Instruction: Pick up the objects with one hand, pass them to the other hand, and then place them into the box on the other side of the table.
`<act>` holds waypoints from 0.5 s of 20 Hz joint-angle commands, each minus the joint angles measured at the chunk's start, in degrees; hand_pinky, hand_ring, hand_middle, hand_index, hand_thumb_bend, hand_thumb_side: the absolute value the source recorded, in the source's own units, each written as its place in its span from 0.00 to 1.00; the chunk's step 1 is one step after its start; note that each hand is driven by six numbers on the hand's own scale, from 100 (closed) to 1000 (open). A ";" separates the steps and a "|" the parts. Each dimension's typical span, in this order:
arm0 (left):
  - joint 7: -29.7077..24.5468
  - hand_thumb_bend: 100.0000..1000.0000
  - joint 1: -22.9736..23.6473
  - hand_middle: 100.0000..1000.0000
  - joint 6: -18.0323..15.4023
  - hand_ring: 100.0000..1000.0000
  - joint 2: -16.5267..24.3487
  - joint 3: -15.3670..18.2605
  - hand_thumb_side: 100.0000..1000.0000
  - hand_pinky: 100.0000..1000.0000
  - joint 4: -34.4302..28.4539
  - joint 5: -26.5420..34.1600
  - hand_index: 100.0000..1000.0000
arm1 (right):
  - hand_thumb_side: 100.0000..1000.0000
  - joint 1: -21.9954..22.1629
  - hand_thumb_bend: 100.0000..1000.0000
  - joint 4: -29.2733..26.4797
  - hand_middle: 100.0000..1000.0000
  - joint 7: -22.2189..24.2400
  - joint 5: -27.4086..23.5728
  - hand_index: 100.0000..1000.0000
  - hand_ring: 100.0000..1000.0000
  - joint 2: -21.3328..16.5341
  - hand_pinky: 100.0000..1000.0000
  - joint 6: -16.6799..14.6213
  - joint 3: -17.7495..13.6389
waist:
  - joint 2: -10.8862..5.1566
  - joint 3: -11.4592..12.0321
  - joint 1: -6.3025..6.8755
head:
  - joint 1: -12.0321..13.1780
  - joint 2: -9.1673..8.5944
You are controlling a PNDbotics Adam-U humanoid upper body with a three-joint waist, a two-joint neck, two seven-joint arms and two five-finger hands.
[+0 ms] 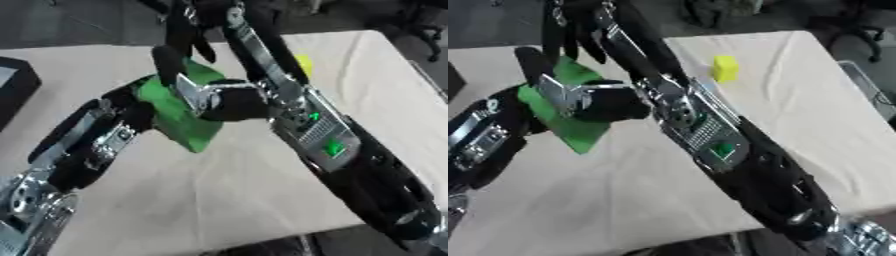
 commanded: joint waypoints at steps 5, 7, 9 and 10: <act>3.54 0.00 -1.71 0.73 -0.18 1.00 -1.04 -0.74 0.54 0.42 -1.26 2.83 0.51 | 0.41 -0.26 0.00 1.47 0.34 -1.15 2.36 0.33 0.28 0.43 0.00 0.48 0.07 | -0.70 -0.16 -0.01 | -0.23 -0.14; 5.52 0.00 -1.82 0.62 -0.03 0.94 -1.06 -0.62 0.53 0.32 -1.19 3.07 0.33 | 0.41 -0.20 0.00 1.45 0.34 -1.29 2.46 0.33 0.28 0.60 0.00 0.53 -0.01 | -0.70 -0.20 -0.01 | -0.21 -0.14; 7.95 0.00 -1.92 0.57 0.26 0.90 -1.05 -0.65 0.53 0.27 -1.10 3.38 0.28 | 0.41 -0.14 0.00 1.37 0.34 -1.32 2.50 0.34 0.28 0.70 0.00 0.57 -0.09 | -0.69 -0.25 0.01 | -0.16 -0.14; 9.08 0.00 -1.94 0.57 0.44 0.90 -1.01 -0.72 0.53 0.27 -1.00 3.53 0.27 | 0.41 -0.06 0.00 1.36 0.35 -1.24 2.45 0.35 0.28 0.76 0.00 0.60 -0.12 | -0.68 -0.29 0.03 | -0.12 -0.14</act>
